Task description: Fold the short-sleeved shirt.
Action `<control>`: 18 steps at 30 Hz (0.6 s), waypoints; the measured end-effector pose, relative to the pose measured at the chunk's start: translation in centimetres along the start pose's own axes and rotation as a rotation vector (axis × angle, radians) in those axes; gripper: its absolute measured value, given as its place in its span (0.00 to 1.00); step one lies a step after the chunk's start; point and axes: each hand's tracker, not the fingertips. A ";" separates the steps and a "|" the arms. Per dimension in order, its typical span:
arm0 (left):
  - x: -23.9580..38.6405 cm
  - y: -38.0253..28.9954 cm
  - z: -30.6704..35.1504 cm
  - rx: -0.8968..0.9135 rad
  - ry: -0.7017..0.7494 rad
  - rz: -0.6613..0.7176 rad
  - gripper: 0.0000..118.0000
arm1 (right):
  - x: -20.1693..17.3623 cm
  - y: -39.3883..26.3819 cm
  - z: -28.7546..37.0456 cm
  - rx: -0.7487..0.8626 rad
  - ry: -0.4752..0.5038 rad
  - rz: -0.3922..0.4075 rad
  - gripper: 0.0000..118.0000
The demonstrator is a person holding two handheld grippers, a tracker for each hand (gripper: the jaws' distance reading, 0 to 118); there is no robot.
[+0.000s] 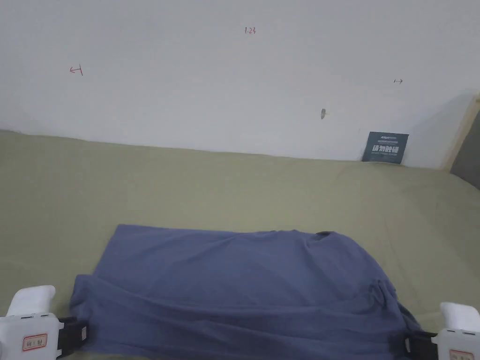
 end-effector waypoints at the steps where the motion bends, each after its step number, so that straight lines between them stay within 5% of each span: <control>1: 0.0 0.3 0.2 0.005 -0.003 -0.002 0.07 | 0.0 0.1 0.4 0.006 0.007 -0.002 0.12; 18: -0.7 -4.1 6.0 -0.008 -0.016 -0.026 0.07 | 1.4 -4.4 5.8 -0.032 0.045 -0.086 0.12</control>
